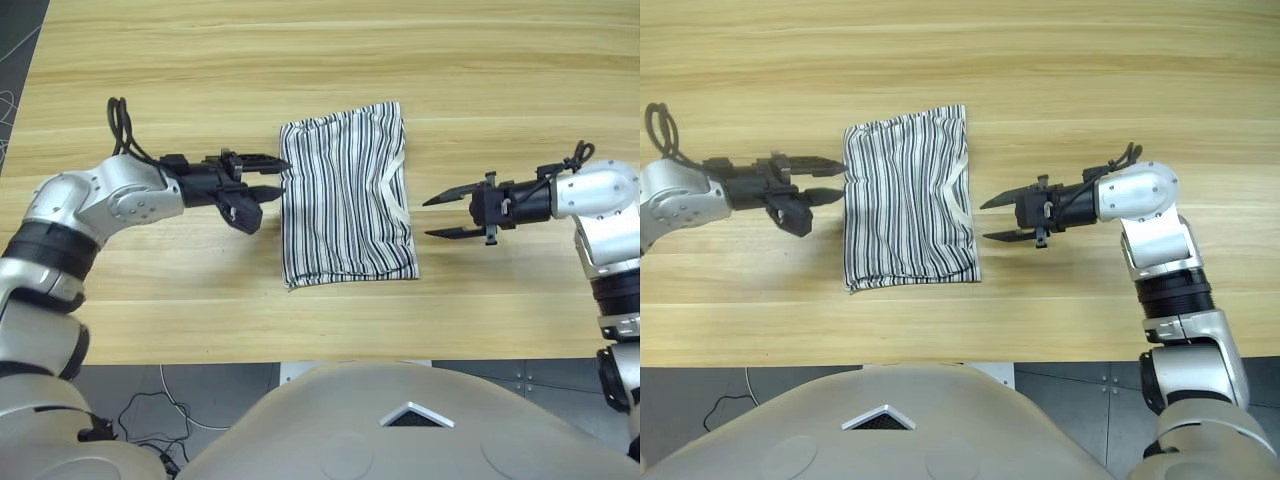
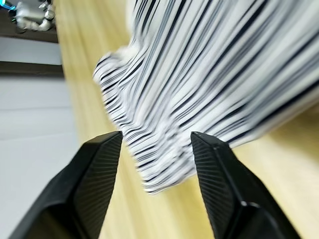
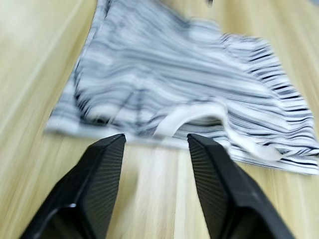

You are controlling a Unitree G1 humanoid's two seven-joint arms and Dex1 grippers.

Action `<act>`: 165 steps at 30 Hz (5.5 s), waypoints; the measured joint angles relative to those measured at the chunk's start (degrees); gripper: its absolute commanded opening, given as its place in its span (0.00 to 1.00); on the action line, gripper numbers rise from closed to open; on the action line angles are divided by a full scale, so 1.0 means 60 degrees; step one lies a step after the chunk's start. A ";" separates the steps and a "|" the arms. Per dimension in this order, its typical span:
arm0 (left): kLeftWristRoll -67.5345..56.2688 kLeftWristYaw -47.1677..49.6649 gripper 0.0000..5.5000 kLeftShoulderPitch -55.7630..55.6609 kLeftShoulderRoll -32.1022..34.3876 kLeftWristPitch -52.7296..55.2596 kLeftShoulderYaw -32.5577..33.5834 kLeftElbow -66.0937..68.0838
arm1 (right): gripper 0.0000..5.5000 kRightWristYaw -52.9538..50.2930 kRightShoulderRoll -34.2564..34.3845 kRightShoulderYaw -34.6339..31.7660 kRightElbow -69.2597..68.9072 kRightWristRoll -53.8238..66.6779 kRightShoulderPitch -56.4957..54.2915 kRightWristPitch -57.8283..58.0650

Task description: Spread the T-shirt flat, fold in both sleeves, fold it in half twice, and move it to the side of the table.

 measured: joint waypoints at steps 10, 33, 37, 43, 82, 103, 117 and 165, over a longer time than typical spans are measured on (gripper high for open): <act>-0.0491 -0.1162 0.62 0.2224 0.0791 0.0774 0.1741 -0.1960 | 0.60 -0.0540 -0.0184 0.0677 -0.0196 -0.0929 0.0400 -0.2470; 0.0324 -0.2073 0.62 0.2805 -0.0692 0.0242 0.1559 -0.2144 | 0.60 -0.3840 0.0160 0.2154 0.1360 -0.3370 -0.0316 -0.5627; 0.0010 -0.2511 0.62 0.2805 -0.0838 0.0330 0.1437 -0.2329 | 0.60 -0.4129 0.0161 0.2279 0.1569 -0.3483 -0.0489 -0.5710; -0.0233 -0.2957 0.58 0.2833 -0.0867 0.0483 0.1417 -0.2545 | 0.55 -0.4454 0.0244 0.2566 0.1789 -0.3564 -0.0706 -0.5716; -0.7397 -0.8552 0.02 0.3163 0.0088 0.7283 0.1938 -0.6155 | 0.03 0.0176 -0.1185 0.2890 -0.2934 0.2893 0.0165 0.1945; -0.7708 -0.9834 0.02 0.1970 -0.1007 0.7953 0.3536 -0.3750 | 0.03 -0.0641 0.0811 0.1165 -0.1325 0.2137 -0.1450 0.2441; -0.5793 -0.9588 0.09 -0.0092 -0.3045 0.7239 0.3411 0.0407 | 0.09 -0.1905 0.2540 0.1102 0.3076 0.0025 -0.3137 0.0219; -0.5001 -0.8429 0.35 -0.1957 -0.4262 0.4328 0.5557 0.6461 | 0.36 -0.9377 0.3640 0.2603 1.0267 -0.4455 -0.5646 -0.1320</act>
